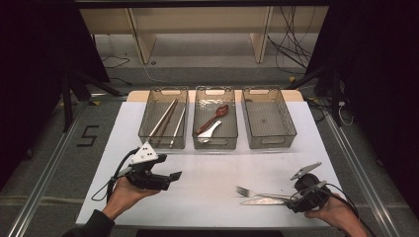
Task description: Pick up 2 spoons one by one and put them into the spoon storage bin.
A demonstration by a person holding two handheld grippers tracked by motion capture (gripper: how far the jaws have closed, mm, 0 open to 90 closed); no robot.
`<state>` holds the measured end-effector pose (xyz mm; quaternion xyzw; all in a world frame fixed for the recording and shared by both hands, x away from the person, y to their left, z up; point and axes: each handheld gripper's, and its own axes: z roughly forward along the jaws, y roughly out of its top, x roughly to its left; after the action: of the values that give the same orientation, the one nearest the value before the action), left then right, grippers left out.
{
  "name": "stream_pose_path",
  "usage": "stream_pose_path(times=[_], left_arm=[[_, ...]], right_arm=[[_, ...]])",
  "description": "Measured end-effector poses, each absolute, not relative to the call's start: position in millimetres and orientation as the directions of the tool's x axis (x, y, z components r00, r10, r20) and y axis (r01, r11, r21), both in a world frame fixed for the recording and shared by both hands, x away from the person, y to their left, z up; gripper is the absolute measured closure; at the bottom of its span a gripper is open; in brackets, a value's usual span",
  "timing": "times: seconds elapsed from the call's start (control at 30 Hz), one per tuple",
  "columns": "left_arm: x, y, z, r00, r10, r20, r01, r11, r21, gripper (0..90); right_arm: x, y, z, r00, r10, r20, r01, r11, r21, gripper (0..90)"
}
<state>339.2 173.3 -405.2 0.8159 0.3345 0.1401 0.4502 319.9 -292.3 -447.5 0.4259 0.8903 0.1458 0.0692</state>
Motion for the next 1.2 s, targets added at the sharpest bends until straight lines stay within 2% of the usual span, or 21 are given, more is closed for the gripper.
stream_pose_path(times=[0.83, 1.2], left_arm=[[337.5, 182.4, -403.0, 0.726, 0.682, -0.089, 0.408, -0.323, 0.854, 18.7], [339.5, 180.2, -403.2, 0.732, 0.675, -0.092, 0.407, -0.326, 0.853, 18.6]], right_arm=[[320.1, -292.4, -457.0, -0.645, 0.764, -0.016, 0.738, 0.629, 0.245, 31.9], [315.6, -296.8, -455.8, -0.645, 0.764, -0.038, 0.738, 0.634, 0.230, 37.6]])
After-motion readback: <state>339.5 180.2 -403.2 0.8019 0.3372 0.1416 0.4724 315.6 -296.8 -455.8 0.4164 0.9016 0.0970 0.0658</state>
